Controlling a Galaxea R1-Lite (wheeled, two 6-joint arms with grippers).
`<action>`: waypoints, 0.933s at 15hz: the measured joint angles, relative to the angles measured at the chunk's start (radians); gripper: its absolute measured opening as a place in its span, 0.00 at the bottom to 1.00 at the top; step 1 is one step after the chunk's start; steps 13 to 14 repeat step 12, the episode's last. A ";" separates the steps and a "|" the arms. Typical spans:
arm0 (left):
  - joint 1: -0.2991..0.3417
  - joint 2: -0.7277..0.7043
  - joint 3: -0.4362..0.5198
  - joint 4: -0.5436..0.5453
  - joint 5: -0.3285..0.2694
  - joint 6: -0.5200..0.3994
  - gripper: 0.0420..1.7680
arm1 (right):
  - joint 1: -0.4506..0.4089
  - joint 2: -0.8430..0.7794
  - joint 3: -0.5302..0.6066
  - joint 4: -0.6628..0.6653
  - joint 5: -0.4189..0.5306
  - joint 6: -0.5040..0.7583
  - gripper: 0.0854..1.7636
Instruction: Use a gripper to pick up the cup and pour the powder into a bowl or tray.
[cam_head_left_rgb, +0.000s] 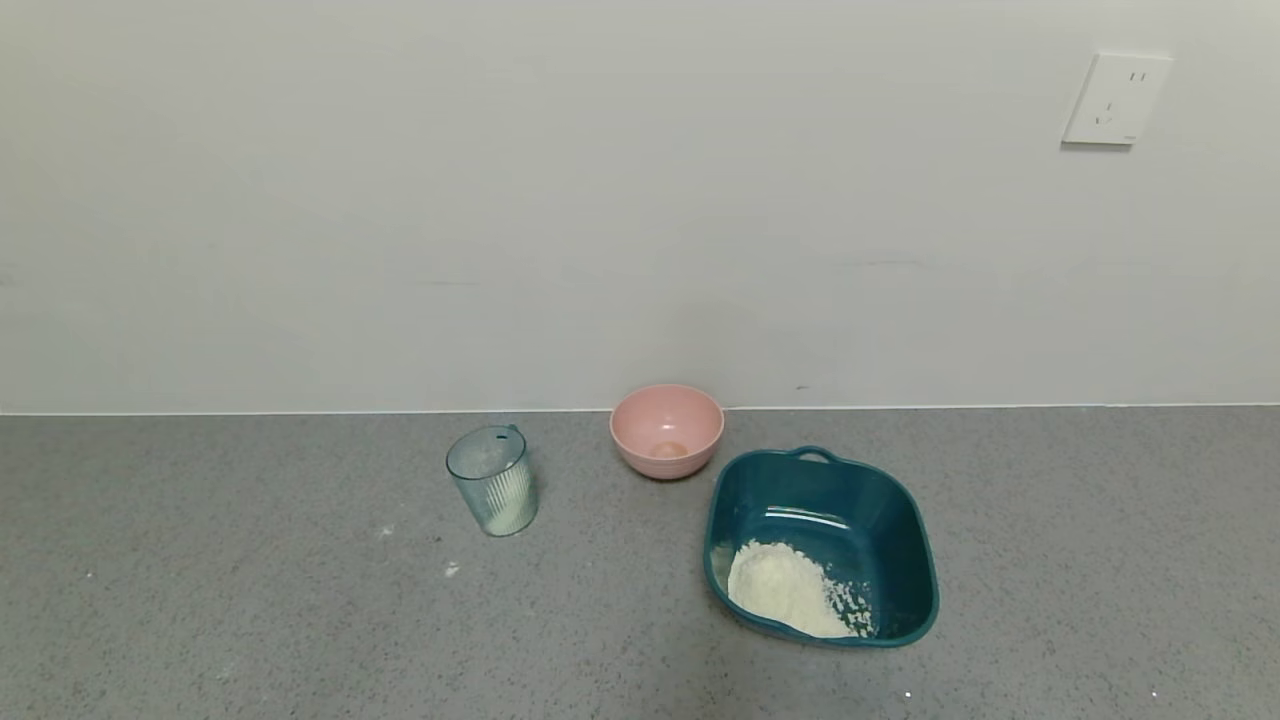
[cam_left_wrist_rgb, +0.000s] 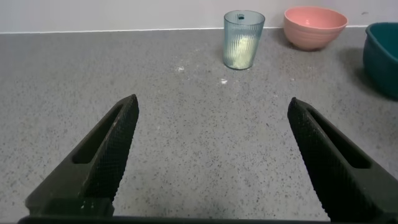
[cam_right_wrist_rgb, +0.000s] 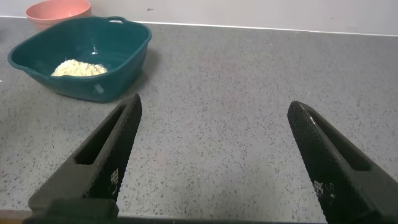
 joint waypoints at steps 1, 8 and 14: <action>0.000 0.000 0.000 -0.001 0.001 -0.009 0.97 | 0.000 0.000 0.000 0.000 0.000 0.000 0.97; 0.000 0.000 0.000 0.001 0.000 -0.006 0.97 | 0.000 0.000 0.000 0.000 0.000 0.000 0.97; 0.000 0.000 0.000 0.001 0.000 -0.005 0.97 | 0.000 0.000 0.000 0.000 0.000 0.000 0.97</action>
